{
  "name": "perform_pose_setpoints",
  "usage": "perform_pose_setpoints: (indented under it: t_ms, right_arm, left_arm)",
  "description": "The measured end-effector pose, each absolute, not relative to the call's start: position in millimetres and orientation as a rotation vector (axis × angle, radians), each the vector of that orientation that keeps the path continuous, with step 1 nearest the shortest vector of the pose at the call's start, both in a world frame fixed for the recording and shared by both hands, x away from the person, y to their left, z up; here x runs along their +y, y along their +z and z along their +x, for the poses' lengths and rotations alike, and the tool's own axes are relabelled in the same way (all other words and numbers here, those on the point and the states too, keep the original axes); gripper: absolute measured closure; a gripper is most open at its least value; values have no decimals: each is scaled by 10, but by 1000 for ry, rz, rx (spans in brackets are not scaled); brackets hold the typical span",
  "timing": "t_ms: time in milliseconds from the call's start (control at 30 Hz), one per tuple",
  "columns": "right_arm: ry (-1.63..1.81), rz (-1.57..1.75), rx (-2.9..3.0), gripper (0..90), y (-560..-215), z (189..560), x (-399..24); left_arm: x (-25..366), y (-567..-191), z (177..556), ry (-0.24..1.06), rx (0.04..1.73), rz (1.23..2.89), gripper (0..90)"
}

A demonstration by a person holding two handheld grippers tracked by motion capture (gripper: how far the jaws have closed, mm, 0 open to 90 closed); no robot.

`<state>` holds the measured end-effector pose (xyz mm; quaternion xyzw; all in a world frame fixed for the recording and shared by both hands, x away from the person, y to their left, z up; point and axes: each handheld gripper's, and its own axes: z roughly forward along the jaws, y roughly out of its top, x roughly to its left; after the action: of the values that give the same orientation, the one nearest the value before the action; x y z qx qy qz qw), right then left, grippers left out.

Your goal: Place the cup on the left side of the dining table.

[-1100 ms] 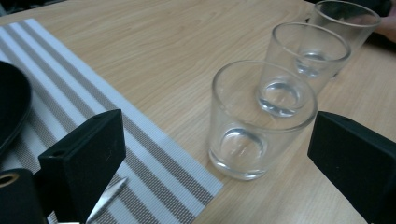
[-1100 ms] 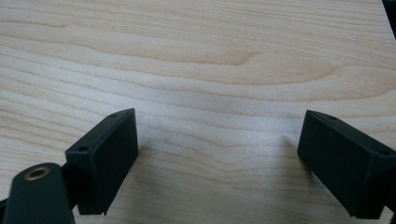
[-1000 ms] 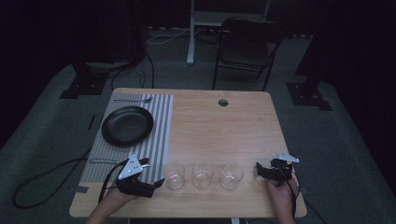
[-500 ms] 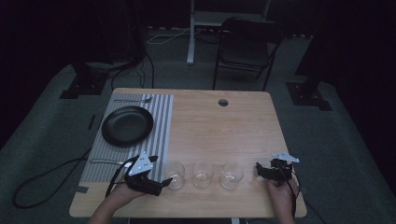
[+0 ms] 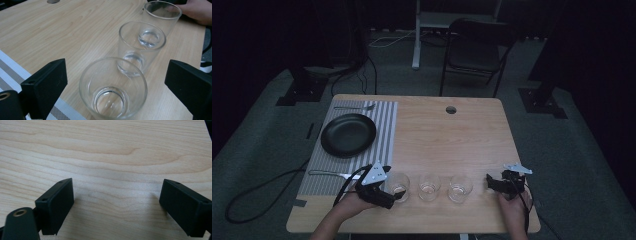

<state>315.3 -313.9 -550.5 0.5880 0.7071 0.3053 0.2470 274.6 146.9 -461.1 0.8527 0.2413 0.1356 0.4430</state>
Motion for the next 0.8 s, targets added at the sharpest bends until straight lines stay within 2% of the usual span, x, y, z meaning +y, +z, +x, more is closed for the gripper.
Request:
perform_pose_setpoints:
  t_ms: [800]
  right_arm:
    - [833,1603,1928,118,-5505,3153,-3139]
  left_arm:
    - [1032,-4541,2849,307,496,2240,64]
